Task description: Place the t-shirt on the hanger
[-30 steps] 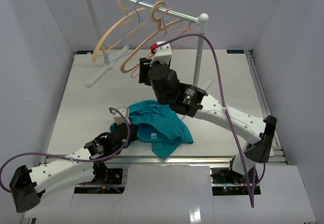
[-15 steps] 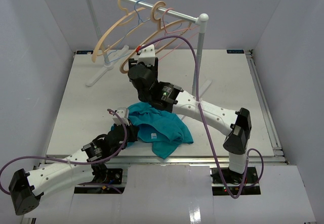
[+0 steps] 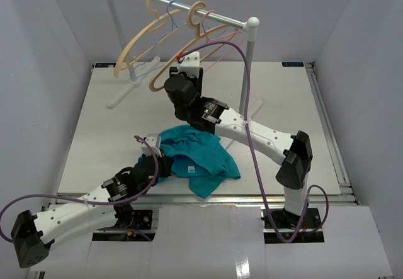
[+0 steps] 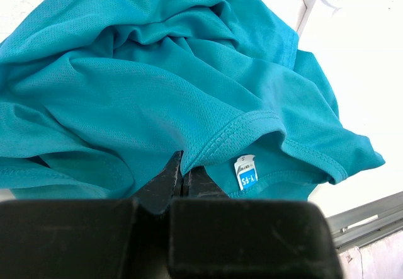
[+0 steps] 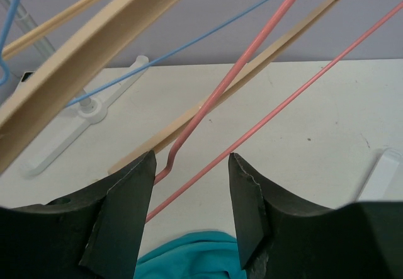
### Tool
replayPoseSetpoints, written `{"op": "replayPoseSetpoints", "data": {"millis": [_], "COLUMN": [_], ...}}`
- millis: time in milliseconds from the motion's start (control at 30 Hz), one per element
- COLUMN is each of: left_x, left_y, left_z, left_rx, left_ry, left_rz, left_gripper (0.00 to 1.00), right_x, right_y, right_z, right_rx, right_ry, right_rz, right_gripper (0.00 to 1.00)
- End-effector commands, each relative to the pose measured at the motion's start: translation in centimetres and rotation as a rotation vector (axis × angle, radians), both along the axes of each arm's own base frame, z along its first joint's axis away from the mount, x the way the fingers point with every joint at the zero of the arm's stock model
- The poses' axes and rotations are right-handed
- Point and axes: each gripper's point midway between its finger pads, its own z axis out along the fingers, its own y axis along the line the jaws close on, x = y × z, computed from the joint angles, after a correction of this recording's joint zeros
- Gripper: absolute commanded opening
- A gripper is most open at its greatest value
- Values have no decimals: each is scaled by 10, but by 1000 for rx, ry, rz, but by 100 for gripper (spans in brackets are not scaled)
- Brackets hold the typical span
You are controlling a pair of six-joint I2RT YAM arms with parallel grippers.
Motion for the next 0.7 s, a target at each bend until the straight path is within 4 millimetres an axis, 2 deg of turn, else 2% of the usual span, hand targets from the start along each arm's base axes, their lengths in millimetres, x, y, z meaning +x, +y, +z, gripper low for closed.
{"op": "replayPoseSetpoints", "data": {"millis": [0, 167, 400, 667], "left_x": [0, 0, 0, 0], "left_y": [-3, -3, -4, -4], "left_z": [5, 4, 3, 2], "left_rx": [-19, -16, -10, -8], "left_ry": [-14, -14, -11, -10], "left_rz": [-12, -12, -18, -18], "left_gripper": [0, 0, 0, 0], "right_x": [-8, -16, -24, -20], "right_y": [-20, -26, -27, -23], "right_z": [25, 26, 22, 18], "right_rx": [52, 51, -8, -43], "right_ry": [-41, -34, -24, -19], "right_rz": [-35, -17, -31, -47], "right_gripper": [54, 50, 50, 51]}}
